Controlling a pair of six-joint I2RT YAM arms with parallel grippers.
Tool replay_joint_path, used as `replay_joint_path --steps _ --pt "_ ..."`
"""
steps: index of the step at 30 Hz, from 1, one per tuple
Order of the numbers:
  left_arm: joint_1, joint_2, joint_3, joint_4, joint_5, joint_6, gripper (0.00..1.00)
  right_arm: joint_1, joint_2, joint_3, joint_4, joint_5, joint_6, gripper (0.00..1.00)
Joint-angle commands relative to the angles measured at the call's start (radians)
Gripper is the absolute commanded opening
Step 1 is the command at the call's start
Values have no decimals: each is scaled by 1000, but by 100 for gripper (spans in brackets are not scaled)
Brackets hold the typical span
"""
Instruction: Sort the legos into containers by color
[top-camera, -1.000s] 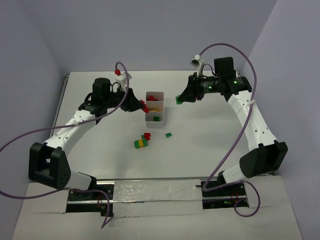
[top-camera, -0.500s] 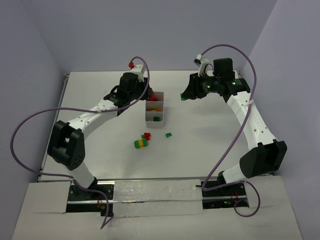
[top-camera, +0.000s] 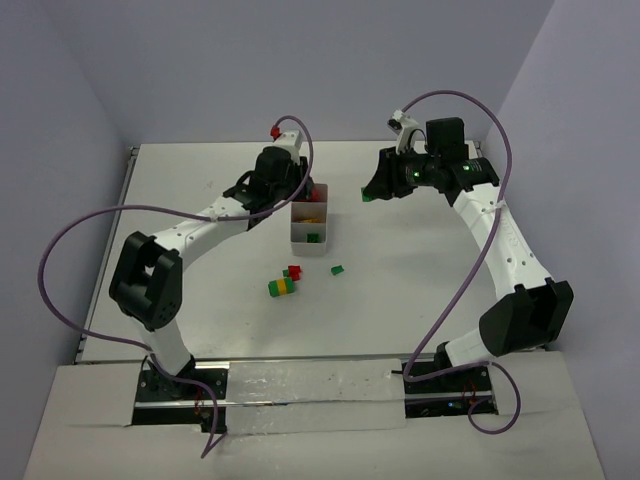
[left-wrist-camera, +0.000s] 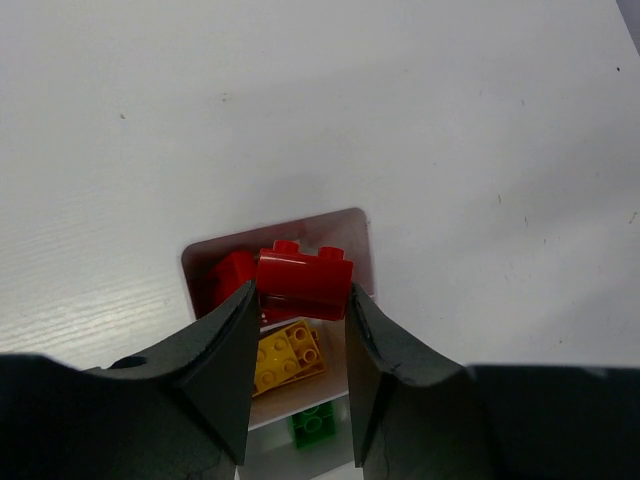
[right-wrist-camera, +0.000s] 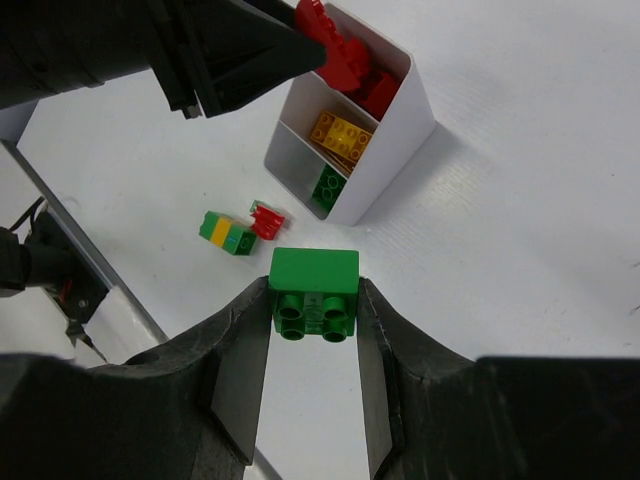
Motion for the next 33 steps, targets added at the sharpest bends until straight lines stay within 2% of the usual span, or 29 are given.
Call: replay_joint_path --steps 1,7,10,17,21,27,29,33 --pt "-19 25 62 45 -22 -7 15 -3 -22 -3 40 2 5 0" --pt "-25 63 89 32 -27 -11 33 -1 -30 -7 44 0 11 0" --pt "-28 70 96 35 -32 -5 55 -1 -32 -13 47 6 12 0" --pt "-28 53 122 1 -33 1 88 3 -35 -28 46 33 2 0" --pt "-27 -1 155 -61 -26 6 91 15 -43 -43 44 62 -21 0" --pt "23 -185 147 -154 17 -11 98 77 -35 -52 33 111 -72 0" --pt "88 -261 145 -234 73 -26 99 137 -26 -47 34 159 -99 0" --pt "293 -327 107 -342 308 -46 99 286 -4 -51 48 264 -153 0"
